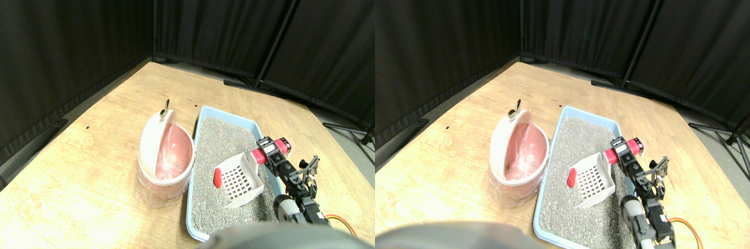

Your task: Scoop (unimanual)

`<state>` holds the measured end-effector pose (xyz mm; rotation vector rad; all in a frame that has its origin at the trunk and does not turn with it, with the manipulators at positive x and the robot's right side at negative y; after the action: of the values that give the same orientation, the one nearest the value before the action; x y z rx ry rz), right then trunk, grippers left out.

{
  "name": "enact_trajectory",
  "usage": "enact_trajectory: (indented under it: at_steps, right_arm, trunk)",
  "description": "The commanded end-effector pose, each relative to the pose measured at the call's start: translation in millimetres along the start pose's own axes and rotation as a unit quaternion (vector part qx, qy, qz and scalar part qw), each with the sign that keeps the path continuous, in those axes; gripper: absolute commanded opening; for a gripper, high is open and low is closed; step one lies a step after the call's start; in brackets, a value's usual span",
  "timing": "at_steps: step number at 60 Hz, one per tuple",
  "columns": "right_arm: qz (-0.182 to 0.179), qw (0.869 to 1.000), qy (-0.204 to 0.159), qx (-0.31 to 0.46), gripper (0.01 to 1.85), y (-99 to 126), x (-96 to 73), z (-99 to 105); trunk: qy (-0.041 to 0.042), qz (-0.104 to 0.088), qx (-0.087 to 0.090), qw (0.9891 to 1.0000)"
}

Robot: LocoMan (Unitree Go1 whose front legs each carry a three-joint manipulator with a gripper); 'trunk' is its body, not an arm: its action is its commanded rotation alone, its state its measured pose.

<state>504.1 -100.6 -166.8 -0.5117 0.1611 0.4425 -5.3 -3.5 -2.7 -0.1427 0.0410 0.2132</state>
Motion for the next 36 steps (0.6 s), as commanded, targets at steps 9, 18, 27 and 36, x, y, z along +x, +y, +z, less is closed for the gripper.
enact_trajectory:
  at_steps: [9,18,27,36]
  right_arm:
    - [-0.025,0.989,0.030,0.145,0.05,-13,2.0,-11]
    - [-0.061,0.974,0.029,0.217,0.05,-28,-0.3,-20]
    - [-0.075,0.963,0.007,0.258,0.05,-38,-3.6,-27]
    - [-0.084,0.958,-0.005,0.273,0.05,-48,-6.6,-28]
  trunk:
    - [0.0108,0.009,-0.006,0.9999]
    - [0.0088,0.006,-0.004,0.9999]
    - [0.0093,-0.001,-0.002,1.0000]
    - [0.0097,-0.004,-0.001,0.9999]
